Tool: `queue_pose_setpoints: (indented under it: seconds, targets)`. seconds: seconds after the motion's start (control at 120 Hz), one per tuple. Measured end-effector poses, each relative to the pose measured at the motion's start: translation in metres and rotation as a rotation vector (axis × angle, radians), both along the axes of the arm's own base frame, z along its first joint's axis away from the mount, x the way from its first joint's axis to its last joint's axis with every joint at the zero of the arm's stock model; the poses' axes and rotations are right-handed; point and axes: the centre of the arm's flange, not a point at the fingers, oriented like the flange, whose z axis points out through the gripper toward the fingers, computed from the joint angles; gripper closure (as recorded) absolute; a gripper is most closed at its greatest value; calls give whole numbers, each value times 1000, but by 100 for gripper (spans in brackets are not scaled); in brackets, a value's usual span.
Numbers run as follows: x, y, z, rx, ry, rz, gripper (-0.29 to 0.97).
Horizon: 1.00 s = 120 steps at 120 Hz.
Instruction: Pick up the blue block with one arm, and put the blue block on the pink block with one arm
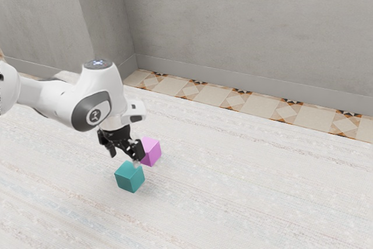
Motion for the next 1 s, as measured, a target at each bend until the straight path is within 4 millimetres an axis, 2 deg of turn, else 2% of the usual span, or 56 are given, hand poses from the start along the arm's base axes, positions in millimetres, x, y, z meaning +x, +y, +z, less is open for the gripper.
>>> queue_pose_setpoints:
  seconds: [0.392, 1.0]
  targets:
    - [4, 9, -41, -6, 31, 17, 0]
    - [18, 11, -67, -6, 47, 15, 0]
